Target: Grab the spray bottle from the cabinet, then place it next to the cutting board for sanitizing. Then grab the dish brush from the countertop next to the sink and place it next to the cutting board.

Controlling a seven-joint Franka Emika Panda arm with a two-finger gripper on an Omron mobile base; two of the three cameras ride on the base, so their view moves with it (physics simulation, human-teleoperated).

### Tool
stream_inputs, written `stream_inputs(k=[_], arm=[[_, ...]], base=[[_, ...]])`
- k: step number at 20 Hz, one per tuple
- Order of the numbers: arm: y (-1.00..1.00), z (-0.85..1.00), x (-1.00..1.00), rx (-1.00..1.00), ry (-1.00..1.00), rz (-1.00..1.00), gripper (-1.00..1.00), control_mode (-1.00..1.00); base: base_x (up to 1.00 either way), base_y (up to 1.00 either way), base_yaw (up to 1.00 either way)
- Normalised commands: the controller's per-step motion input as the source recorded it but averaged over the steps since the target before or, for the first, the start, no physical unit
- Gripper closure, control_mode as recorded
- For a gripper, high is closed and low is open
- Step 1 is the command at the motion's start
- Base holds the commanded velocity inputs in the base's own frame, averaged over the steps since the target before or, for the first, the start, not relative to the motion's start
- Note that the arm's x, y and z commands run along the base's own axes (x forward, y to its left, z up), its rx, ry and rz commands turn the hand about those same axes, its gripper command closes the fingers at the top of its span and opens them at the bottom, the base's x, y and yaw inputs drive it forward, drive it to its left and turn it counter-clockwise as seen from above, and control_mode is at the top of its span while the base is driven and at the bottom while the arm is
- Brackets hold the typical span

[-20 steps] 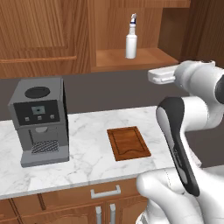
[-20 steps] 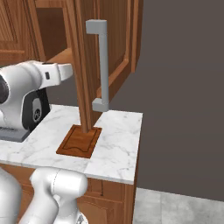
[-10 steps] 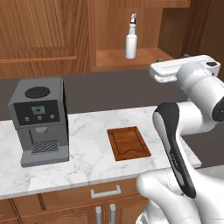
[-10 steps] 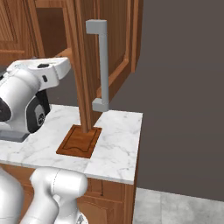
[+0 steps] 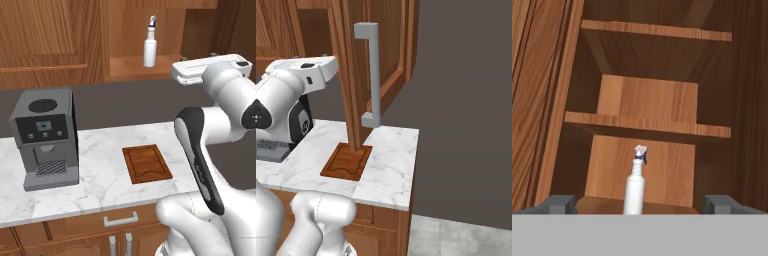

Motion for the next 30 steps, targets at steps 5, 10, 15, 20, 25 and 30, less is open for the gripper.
stream_inputs(k=[5,10,15,20,25,30], arm=[[0.00,0.09,0.29,0.03,0.01,0.00,-1.00,-1.00],[0.00,0.01,0.44,0.02,0.03,0.00,-1.00,-1.00],[0.00,0.00,0.45,0.04,0.07,0.00,-1.00,-1.00],[0.00,0.01,0.42,0.03,0.06,0.00,-1.00,-1.00],[0.00,0.00,0.38,0.02,0.05,0.00,-1.00,-1.00],[0.00,0.00,0.48,0.00,0.09,0.00,-1.00,-1.00]], base=[[0.00,0.00,0.00],[0.00,0.00,0.00],[0.00,0.00,0.00],[0.00,0.00,0.00],[0.00,0.00,0.00],[0.00,0.00,0.00]])
